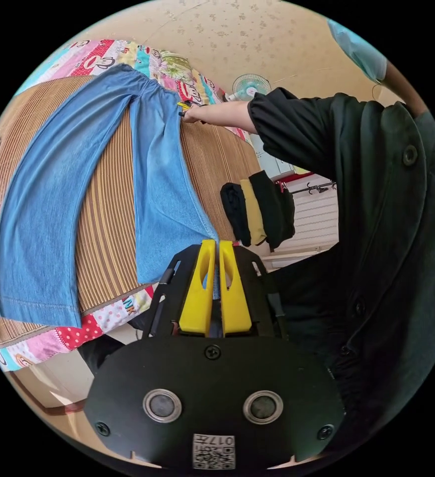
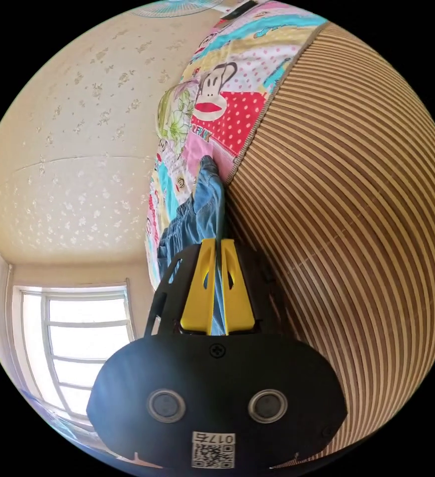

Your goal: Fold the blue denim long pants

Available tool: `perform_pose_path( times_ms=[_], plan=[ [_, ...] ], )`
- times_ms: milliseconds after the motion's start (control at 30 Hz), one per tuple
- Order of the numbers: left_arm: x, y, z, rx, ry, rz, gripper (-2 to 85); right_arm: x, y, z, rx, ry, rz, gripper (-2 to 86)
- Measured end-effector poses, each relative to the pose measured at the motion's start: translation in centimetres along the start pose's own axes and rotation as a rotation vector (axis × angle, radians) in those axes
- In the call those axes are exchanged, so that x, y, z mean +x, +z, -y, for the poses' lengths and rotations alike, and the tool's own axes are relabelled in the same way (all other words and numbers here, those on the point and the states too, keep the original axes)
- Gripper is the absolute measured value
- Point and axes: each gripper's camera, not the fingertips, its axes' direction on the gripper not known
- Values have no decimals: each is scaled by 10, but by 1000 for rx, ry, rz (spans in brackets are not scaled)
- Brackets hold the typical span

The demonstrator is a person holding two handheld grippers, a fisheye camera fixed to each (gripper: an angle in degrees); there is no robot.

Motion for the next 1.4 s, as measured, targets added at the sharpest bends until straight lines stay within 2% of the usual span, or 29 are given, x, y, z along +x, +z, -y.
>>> perform_pose_path(
  times_ms=[167,267,400,467,600,733,900,1000,1400],
  plan=[
    [-2,-43,-4,-20,-19,-35,-10,-96,19,-11,-22,-299,-284,13],
    [-7,-76,-9,-49,-25,-66,-10,-152,40,-24,-25,-424,-312,11],
    [-40,-130,-21,-38,-51,-163,-10,-214,76,-51,-2,-477,-361,10],
    [-68,-155,-28,-36,-112,-192,-10,-235,97,-66,2,-496,-396,10],
    [-130,-220,-43,94,-251,-327,-10,-274,151,-97,5,-489,-453,10],
    [-172,-273,-52,168,-356,-245,-9,-304,197,-119,36,-466,-474,11],
    [-221,-307,-54,200,-389,-225,-9,-336,271,-145,20,-456,-458,12],
    [-245,-322,-55,231,-435,-191,-9,-351,310,-159,-2,-494,-521,13],
    [-285,-354,-65,298,-503,-138,-7,-351,375,-191,2,-417,-581,25]
  ],
)
